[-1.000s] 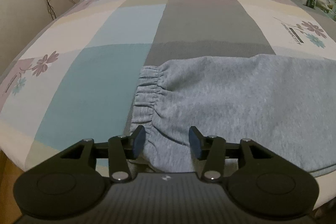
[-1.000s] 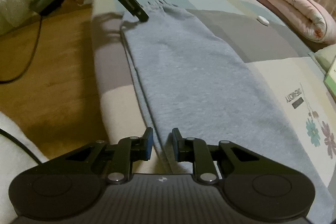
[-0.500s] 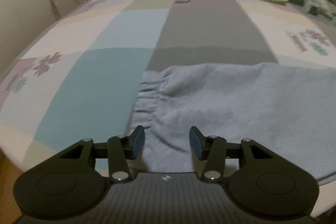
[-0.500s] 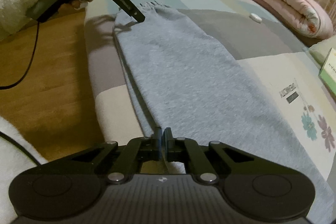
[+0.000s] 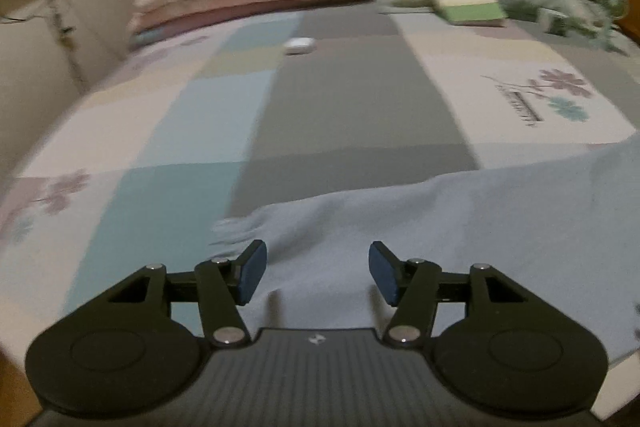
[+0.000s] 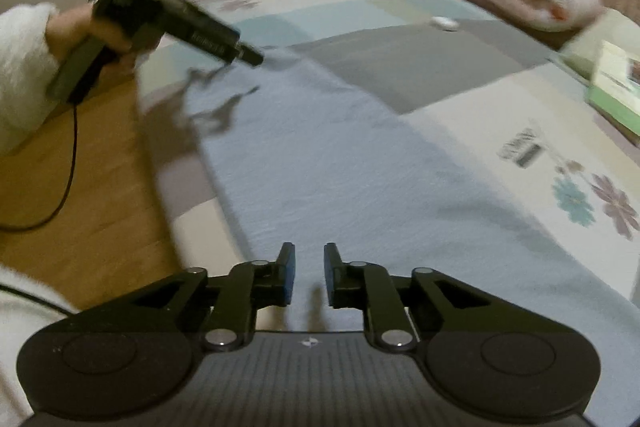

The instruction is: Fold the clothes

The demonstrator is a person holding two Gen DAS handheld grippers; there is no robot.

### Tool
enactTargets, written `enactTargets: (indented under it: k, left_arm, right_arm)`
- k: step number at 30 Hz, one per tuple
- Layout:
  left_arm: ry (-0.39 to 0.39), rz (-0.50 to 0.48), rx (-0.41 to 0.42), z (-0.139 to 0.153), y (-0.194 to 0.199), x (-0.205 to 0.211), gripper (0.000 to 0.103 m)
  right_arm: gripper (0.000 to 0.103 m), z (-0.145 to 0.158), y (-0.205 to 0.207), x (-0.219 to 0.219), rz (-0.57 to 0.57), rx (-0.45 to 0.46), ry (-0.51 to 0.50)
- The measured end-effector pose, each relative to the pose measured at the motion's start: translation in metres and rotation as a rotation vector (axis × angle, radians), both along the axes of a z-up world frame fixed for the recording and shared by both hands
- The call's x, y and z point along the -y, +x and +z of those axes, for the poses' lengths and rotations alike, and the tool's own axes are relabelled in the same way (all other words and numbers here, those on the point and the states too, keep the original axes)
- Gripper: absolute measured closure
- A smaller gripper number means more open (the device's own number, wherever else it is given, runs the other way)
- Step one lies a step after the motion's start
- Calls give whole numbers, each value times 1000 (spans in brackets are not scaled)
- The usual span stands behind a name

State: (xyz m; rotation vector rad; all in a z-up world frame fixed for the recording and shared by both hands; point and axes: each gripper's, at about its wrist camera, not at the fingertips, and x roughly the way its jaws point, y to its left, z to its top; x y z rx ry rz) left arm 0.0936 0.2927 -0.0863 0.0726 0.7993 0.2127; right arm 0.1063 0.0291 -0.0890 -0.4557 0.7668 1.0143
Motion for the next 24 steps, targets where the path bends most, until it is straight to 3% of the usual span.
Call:
enactTargets:
  k: [2,5,7,9,12,15,20,24]
  left_arm:
    - [-19,-34,-23,-13,13,8,45]
    - [18,-43,-55,-31,13,15,43]
    - [50,-51,-46,-39,4,17,33]
    - [39,-42,-55,-37,-6,10,30]
    - [3,-21,-63,-27,-7,-2,31]
    - [-5,17,-16,-19,2,-13,31]
    - [-47,64,-37,-35,25,-36,30]
    - [-43,56,-39,-24,18,-31,32]
  right_arm:
    - [69,-8,10,5,-51,-10,-3]
    - [69,-27,22,16,-126,-42,-35]
    - [64,-37,24,27,-155,-61,-30]
    - [48,-38,23,36,-163,-75,-2]
    - [38,-40,19,43,-174,-64,-1]
    - [28,-40,17,44,-181,-61,3]
    - [18,-41,13,45,-194,-59,6]
    - [7,-43,9,51,-197,-54,2]
